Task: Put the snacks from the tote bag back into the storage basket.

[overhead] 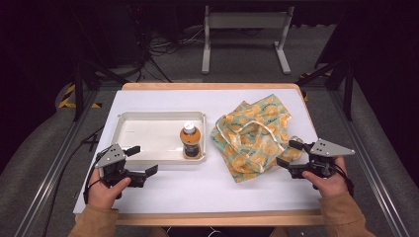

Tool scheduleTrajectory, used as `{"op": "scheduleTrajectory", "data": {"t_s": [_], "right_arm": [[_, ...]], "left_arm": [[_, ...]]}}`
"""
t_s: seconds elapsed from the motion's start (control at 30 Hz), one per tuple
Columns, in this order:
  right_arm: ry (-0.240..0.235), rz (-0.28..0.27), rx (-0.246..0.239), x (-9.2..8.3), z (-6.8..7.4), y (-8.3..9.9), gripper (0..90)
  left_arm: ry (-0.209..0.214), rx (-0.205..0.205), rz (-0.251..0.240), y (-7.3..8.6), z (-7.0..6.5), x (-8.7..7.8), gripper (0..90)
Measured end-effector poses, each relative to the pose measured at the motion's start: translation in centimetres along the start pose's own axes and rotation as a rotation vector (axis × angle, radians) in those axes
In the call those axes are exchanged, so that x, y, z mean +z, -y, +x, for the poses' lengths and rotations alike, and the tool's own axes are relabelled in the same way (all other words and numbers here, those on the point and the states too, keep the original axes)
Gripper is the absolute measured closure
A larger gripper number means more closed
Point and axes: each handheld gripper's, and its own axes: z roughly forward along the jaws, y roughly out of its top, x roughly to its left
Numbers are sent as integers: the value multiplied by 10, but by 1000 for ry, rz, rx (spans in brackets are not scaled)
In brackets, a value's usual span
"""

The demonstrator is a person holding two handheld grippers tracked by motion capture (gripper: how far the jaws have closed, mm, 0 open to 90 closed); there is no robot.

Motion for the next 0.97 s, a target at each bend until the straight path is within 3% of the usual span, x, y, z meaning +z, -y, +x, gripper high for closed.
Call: {"op": "scheduleTrajectory", "data": {"t_s": [0.23,0.33,0.57,0.63,0.97], "right_arm": [[-5,-6,-16,5,1,6,181],[-6,-5,-21,8,-1,10,181],[1,1,-5,14,-3,20,184],[0,14,18,15,-4,23,187],[7,7,2,18,-2,24,187]], "left_arm": [[-18,-31,-29,20,6,9,20],[-47,-41,-34,26,7,13,19],[4,-51,-56,36,9,16,18],[-4,-46,-58,36,8,15,18],[-25,-10,-27,35,5,18,17]]}}
